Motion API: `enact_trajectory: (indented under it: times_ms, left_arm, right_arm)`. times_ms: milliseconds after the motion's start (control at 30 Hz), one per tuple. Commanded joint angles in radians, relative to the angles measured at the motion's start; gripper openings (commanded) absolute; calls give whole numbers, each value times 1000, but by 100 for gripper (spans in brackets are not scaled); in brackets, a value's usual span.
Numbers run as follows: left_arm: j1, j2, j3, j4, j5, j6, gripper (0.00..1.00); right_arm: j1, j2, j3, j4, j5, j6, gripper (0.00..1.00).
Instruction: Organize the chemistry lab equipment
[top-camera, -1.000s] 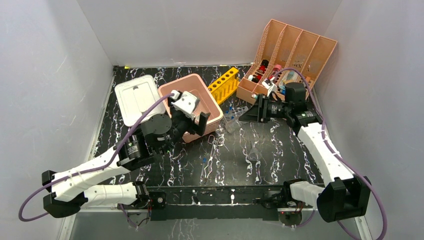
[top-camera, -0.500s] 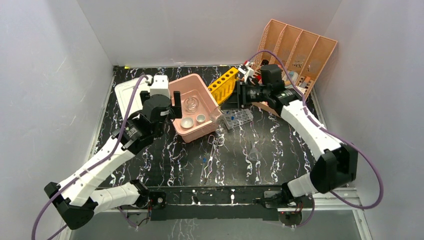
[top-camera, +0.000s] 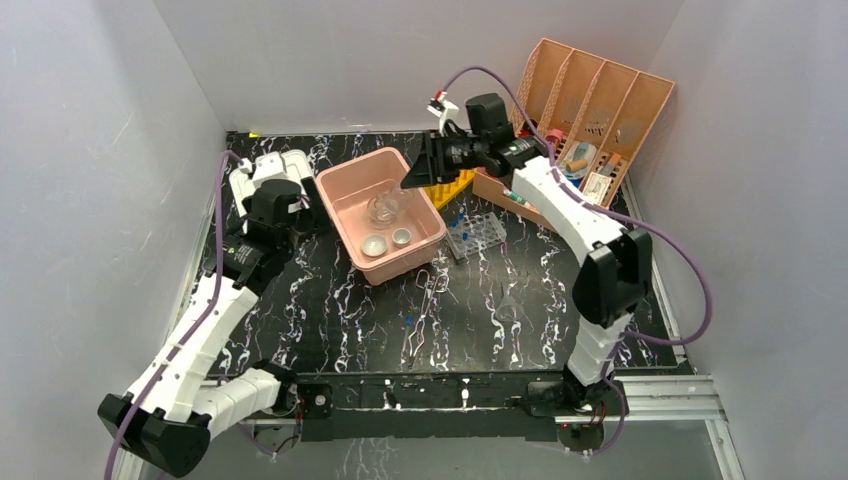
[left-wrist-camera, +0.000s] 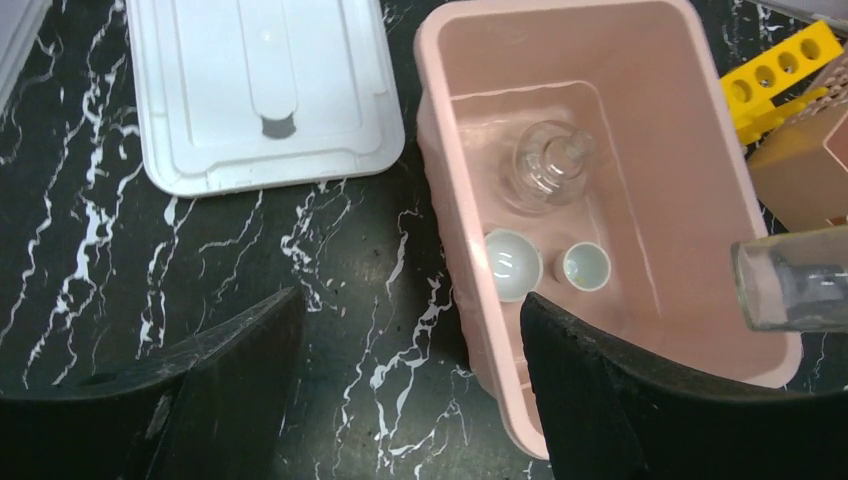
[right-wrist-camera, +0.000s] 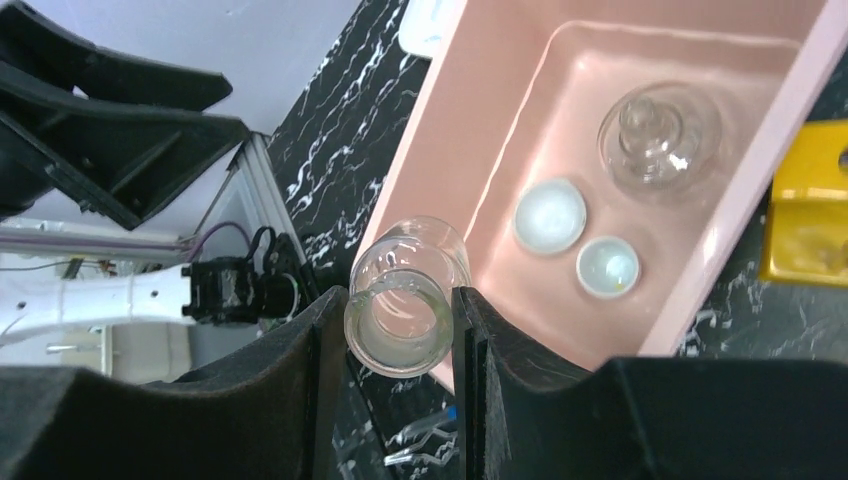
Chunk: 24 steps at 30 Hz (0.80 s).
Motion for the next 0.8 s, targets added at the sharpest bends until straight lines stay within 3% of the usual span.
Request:
enact_trajectory:
  times_ms: [0,300,333,367,567,767]
  left_arm:
    - [77,-38,-40,-20,134,-65,77]
    - [135,-49,-54,-26,170,-50,76]
    - [136,-49,-55,-29,165,-45,76]
    - [138,-50,-56,-31,157,-40,76]
    - [141,-76,-86,-57,112,-23,76]
    - [143,-93,-122,-64,109,-16,76]
  right_arm:
    - [51,106,187,-62,52,-58,30]
    - [124,391,621,-251,144,-97,30]
    - [129,418,657,-261,147,-97,39]
    - [133,438,680,-269,157,-98,32]
    - [174,454,618,-224,264,-126,31]
    - [222,500,658,-262,374,-175,31]
